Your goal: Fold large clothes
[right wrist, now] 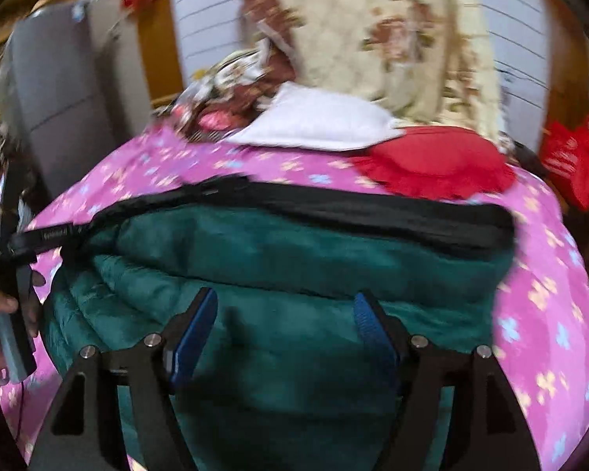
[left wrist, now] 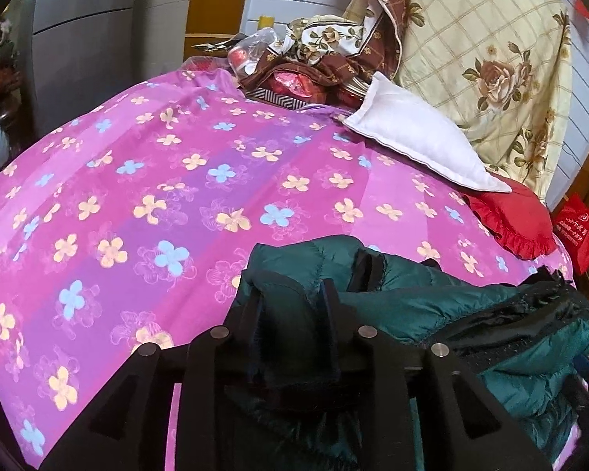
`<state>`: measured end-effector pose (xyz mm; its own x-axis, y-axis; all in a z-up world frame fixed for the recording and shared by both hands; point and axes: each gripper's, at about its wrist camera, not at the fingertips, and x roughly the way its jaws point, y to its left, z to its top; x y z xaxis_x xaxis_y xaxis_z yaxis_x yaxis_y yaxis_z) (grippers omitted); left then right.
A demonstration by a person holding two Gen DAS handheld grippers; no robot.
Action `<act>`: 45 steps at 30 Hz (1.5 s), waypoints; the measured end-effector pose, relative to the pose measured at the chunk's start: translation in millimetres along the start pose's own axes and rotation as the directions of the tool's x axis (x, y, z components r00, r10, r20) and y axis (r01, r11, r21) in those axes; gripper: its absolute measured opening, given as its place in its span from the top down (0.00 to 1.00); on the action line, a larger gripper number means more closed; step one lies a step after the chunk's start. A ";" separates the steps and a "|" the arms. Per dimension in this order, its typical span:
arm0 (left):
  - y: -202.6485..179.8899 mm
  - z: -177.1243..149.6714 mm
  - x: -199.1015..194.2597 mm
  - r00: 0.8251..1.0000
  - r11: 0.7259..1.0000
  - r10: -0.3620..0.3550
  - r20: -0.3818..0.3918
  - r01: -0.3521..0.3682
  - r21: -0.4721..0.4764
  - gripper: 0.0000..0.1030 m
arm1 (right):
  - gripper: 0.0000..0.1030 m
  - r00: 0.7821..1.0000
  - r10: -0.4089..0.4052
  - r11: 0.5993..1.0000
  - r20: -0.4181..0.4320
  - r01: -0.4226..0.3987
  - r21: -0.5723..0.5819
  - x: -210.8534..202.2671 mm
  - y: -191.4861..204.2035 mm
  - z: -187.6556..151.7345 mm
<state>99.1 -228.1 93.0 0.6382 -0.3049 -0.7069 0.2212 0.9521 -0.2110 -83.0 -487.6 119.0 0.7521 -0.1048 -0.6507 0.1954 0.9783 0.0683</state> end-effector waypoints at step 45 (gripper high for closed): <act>-25.9 6.0 52.3 0.992 0.993 0.113 -0.048 -0.111 0.029 0.48 | 0.24 0.971 -0.185 0.962 -0.154 0.211 0.174 94.8 -110.7 9.5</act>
<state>131.1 -268.8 65.5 0.6229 -0.1944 -0.7578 0.1699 0.9791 -0.1114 -27.4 -607.6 56.9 0.5967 -0.2551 -0.7608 0.4561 0.8879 0.0600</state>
